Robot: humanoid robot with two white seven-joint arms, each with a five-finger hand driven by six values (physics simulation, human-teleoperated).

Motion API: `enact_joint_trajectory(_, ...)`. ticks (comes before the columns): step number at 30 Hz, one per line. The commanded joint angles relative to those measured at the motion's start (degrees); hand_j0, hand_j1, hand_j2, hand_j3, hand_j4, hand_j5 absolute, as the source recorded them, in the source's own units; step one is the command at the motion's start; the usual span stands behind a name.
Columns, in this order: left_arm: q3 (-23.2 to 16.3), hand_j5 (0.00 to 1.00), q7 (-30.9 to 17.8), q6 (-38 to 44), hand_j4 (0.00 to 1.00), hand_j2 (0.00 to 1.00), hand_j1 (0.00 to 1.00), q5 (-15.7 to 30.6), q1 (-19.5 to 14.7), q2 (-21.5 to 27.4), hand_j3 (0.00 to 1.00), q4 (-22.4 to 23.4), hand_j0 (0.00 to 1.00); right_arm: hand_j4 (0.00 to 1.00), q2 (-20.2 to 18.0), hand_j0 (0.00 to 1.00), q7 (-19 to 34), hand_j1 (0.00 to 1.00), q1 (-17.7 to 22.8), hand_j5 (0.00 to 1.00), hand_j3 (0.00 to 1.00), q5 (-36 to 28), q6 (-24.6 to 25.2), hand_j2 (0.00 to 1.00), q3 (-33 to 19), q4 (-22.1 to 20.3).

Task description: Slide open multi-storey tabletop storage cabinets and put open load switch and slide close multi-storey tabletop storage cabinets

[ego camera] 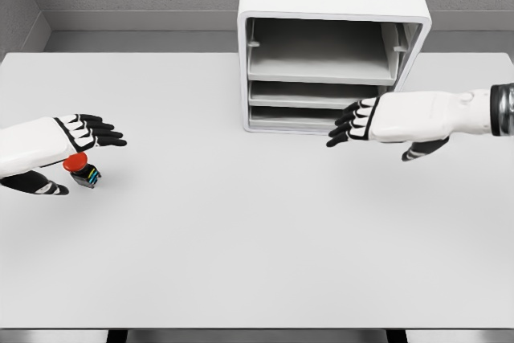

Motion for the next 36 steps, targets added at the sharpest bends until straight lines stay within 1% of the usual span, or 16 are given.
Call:
enact_joint_trajectory(1,-0.1,1.00,0.0,0.1,1.00,1.00,1.00,0.5,0.0,-0.1,1.00,-0.2,1.00,1.00,2.2,1.00,0.0,1.00,0.0,1.00,1.00,-0.3,0.1,1.00,0.3,0.0)
enact_joint_trajectory(3,0.2,1.00,0.0,0.1,1.00,1.00,1.00,0.6,-0.2,-0.1,1.00,-0.3,1.00,1.00,2.1,1.00,-1.6,1.00,-0.7,1.00,1.00,-0.4,0.1,1.00,0.4,0.0)
enact_joint_trajectory(4,0.2,1.00,0.0,0.1,1.00,1.00,1.00,0.7,-0.2,-0.1,1.00,-0.3,1.00,1.00,1.8,1.00,-5.2,1.00,-0.7,1.00,1.00,-0.4,0.1,1.00,0.6,0.4)
enact_joint_trajectory(5,0.2,1.00,0.0,0.1,1.00,1.00,1.00,0.9,-0.2,-0.1,1.00,-0.4,1.00,1.00,1.4,1.00,-6.3,1.00,-0.8,1.00,1.00,-0.4,0.1,1.00,0.7,0.5)
enact_joint_trajectory(7,0.2,1.00,0.0,0.1,1.00,1.00,1.00,0.8,-0.1,-0.1,1.00,-0.3,1.00,1.00,-0.5,1.00,-6.2,1.00,-0.7,1.00,1.00,-0.4,0.1,1.00,2.9,0.5)
enact_joint_trajectory(9,0.2,1.00,0.0,0.1,1.00,1.00,1.00,0.4,-0.2,-0.9,1.00,0.1,1.00,1.00,-1.0,1.00,-4.0,1.00,-0.8,1.00,1.00,-0.4,0.1,1.00,3.3,0.5)
enact_joint_trajectory(11,1.4,1.00,-0.3,0.1,1.00,1.00,1.00,-0.6,-0.2,-0.9,1.00,0.6,1.00,1.00,-0.8,1.00,-3.9,1.00,-2.0,1.00,1.00,-0.4,0.1,1.00,3.3,0.4)
enact_joint_trajectory(12,1.4,1.00,-0.3,0.1,1.00,1.00,1.00,-2.4,-0.2,-0.9,1.00,1.7,1.00,1.00,-0.4,1.00,-3.8,1.00,-2.2,1.00,1.00,-0.4,0.1,1.00,3.3,0.4)
enact_joint_trajectory(15,1.2,1.00,-0.5,0.1,1.00,1.00,1.00,-2.8,-0.1,-0.5,1.00,3.3,1.00,1.00,1.3,1.00,-1.9,1.00,-4.4,1.00,1.00,-0.6,0.1,1.00,3.4,0.3)
enact_joint_trajectory(17,1.1,1.00,-0.5,0.1,1.00,1.00,1.00,-5.1,-0.2,-1.4,1.00,4.1,1.00,1.00,3.1,1.00,-1.9,1.00,-4.6,1.00,1.00,-0.9,0.1,1.00,3.4,0.4)
enact_joint_trajectory(20,0.8,1.00,-0.4,0.1,1.00,1.00,1.00,-7.3,-0.4,-4.3,1.00,5.6,1.00,1.00,4.3,1.00,0.9,1.00,-4.7,1.00,1.00,-3.8,0.1,1.00,3.4,0.4)
enact_joint_trajectory(22,0.8,1.00,0.0,0.1,1.00,1.00,1.00,-7.2,-0.5,-4.4,1.00,7.2,1.00,1.00,4.7,1.00,3.8,1.00,-5.3,1.00,1.00,-9.1,0.1,1.00,3.4,0.4)
enact_joint_trajectory(25,0.7,1.00,0.0,0.1,1.00,1.00,1.00,-7.5,-1.8,-6.2,1.00,9.8,1.00,1.00,4.7,1.00,3.8,1.00,-5.8,1.00,1.00,-13.5,0.1,1.00,3.4,0.5)
enact_joint_trajectory(28,-0.2,1.00,0.0,0.1,1.00,1.00,1.00,-9.3,-2.5,-8.0,1.00,10.9,1.00,1.00,6.1,1.00,3.8,1.00,-6.3,1.00,1.00,-14.2,0.1,1.00,3.4,0.7)
enact_joint_trajectory(32,-2.1,1.00,0.0,0.1,1.00,1.00,1.00,-9.4,-3.2,-8.6,1.00,10.9,1.00,1.00,8.2,1.00,3.8,1.00,-7.5,1.00,1.00,-14.8,2.5,1.00,2.9,3.6)
enact_joint_trajectory(36,-2.4,1.00,0.0,0.1,1.00,1.00,1.00,-10.6,-3.3,-9.7,1.00,12.4,1.00,1.00,9.8,1.00,3.8,1.00,-7.5,1.00,1.00,-15.4,7.5,1.00,2.9,5.4)
